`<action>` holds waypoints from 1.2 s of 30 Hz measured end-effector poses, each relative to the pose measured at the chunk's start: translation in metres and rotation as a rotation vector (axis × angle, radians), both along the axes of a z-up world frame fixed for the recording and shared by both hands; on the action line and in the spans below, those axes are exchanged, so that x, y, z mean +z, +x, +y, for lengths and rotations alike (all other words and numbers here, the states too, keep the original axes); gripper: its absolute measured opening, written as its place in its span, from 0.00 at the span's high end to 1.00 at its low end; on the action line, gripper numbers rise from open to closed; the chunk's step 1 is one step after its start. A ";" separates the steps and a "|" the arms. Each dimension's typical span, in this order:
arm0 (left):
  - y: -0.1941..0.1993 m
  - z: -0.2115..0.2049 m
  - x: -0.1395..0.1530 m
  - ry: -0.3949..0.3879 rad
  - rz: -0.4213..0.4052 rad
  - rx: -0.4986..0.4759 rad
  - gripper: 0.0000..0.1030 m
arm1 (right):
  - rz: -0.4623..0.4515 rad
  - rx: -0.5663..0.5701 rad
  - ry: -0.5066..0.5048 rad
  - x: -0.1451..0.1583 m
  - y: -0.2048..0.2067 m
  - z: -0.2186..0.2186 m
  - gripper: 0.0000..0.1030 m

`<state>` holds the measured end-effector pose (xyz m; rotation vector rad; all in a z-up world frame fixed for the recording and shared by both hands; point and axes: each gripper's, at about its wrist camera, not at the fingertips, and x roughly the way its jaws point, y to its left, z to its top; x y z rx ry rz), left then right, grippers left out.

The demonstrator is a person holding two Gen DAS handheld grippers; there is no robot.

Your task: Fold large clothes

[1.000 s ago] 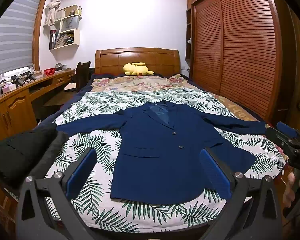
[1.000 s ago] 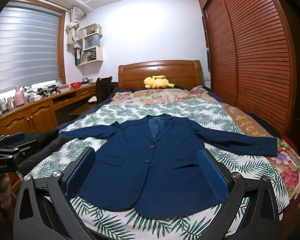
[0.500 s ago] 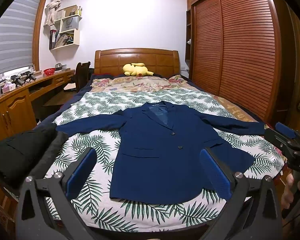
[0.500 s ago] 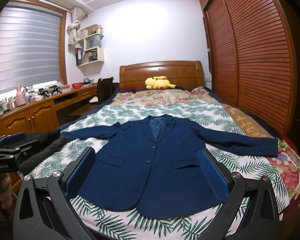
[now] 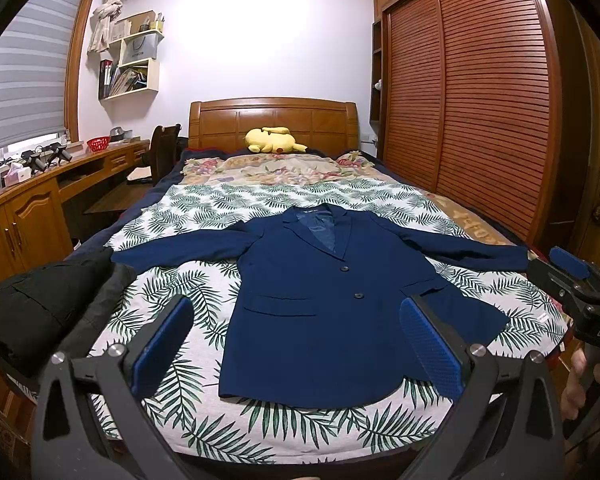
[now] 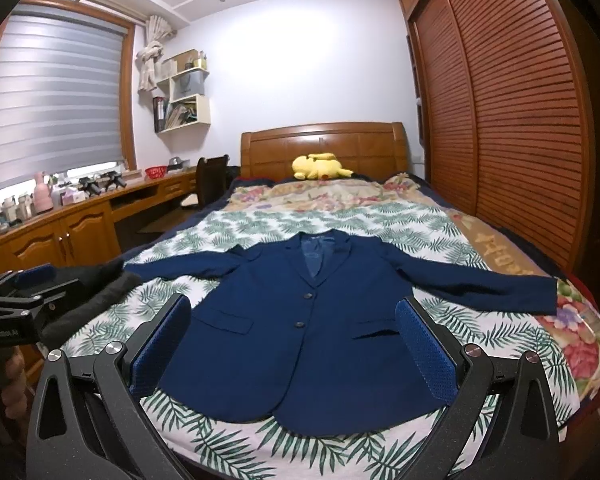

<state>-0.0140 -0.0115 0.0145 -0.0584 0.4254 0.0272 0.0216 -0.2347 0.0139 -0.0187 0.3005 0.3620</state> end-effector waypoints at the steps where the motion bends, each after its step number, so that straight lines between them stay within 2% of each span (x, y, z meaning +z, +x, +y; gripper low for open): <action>1: 0.000 0.000 0.000 0.001 0.001 0.001 0.00 | 0.000 0.000 -0.001 0.000 0.000 0.000 0.00; 22: -0.002 -0.005 0.004 -0.003 -0.008 -0.004 0.00 | -0.007 0.009 0.002 -0.001 -0.007 0.007 0.00; 36: 0.019 0.014 -0.026 -0.012 0.039 0.015 0.00 | 0.052 0.013 0.004 -0.024 0.013 0.003 0.00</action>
